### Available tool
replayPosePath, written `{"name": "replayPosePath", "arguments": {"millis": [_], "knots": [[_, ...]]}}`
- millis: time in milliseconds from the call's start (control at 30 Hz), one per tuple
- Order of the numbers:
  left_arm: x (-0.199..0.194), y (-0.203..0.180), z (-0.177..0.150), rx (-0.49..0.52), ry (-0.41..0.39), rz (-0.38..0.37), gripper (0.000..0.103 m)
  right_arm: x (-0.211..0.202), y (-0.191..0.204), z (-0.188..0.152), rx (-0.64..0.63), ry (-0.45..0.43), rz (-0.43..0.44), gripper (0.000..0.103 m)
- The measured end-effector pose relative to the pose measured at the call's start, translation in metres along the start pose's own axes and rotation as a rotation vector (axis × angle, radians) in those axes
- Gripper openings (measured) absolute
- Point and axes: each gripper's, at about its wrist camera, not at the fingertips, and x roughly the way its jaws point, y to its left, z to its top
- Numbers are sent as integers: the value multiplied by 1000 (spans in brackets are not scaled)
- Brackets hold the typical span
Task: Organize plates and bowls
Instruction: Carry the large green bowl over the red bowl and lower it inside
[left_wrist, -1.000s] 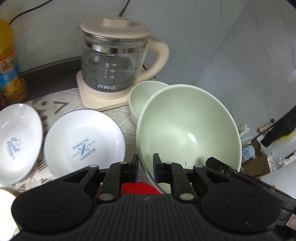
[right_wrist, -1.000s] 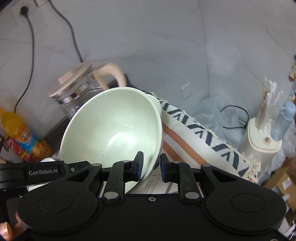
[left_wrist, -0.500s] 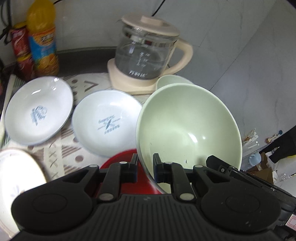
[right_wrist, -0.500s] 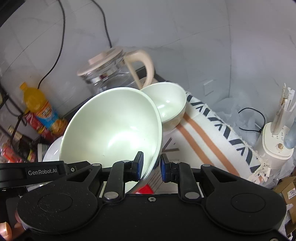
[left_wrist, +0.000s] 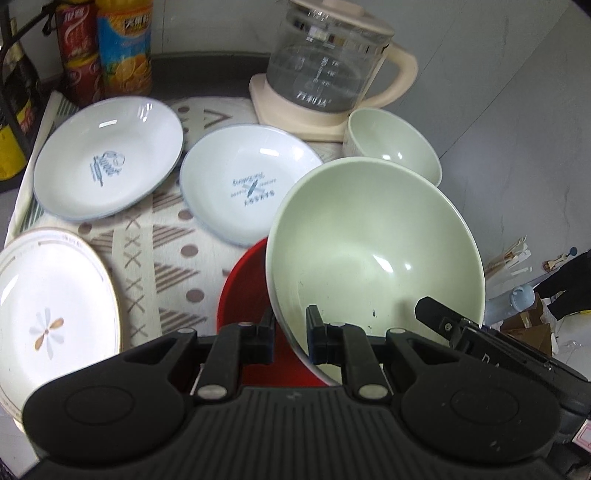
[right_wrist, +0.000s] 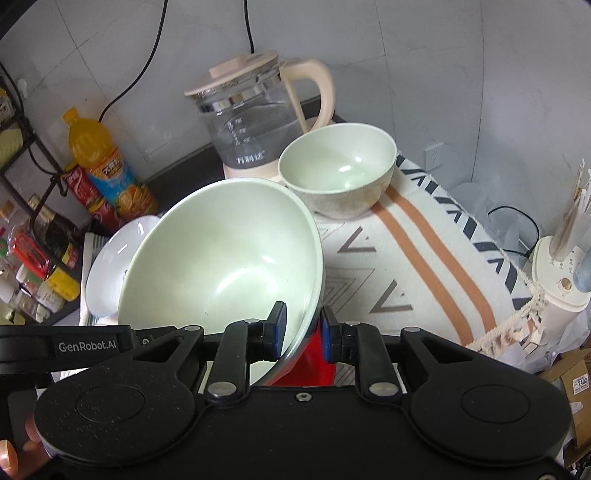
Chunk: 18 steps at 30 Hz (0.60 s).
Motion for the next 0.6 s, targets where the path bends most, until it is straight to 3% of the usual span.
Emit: {"name": "replayPosePath", "arguments": {"millis": [400,600], "knots": [[23,15,-7,-11,125,-24,16,17,3,-15,1,46,-43,14],[19,20,3,7,124,-18,17,32,2,-17,40,85,-66,12]]}}
